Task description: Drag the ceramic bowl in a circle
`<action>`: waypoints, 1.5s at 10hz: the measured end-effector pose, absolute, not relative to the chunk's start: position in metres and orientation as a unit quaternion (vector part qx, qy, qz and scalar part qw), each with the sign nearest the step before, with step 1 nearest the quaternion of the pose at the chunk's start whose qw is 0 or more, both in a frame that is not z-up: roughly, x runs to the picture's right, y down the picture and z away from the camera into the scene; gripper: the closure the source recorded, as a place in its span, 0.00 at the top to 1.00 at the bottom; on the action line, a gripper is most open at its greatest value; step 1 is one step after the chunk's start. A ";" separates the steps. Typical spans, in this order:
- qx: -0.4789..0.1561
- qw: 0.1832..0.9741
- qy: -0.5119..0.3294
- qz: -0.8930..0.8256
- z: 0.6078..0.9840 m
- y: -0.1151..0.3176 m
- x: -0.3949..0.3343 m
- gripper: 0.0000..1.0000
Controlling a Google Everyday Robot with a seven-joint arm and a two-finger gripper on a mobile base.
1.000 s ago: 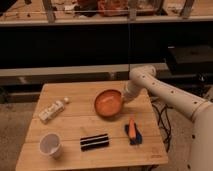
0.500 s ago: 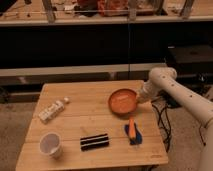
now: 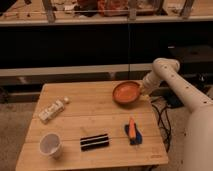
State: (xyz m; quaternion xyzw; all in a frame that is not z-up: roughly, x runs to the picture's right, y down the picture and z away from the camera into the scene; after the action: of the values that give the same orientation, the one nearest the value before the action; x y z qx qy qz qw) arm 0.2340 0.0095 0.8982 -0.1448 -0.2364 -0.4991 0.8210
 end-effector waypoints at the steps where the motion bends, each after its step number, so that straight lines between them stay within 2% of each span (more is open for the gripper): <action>1: -0.148 0.816 -0.234 -0.508 0.898 0.007 0.218 0.00; 5: -0.165 0.773 -0.237 -0.564 0.904 0.016 0.132 0.00; 8: -0.180 0.732 -0.244 -0.609 0.906 0.041 0.102 0.00; 12: -0.196 0.726 -0.254 -0.608 0.909 0.059 0.133 0.00; 15: -0.208 0.739 -0.250 -0.590 0.908 0.070 0.202 0.00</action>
State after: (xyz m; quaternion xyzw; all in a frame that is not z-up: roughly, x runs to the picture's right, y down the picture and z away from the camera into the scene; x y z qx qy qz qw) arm 0.2018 0.0699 0.9084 -0.2081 -0.2498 -0.5903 0.7388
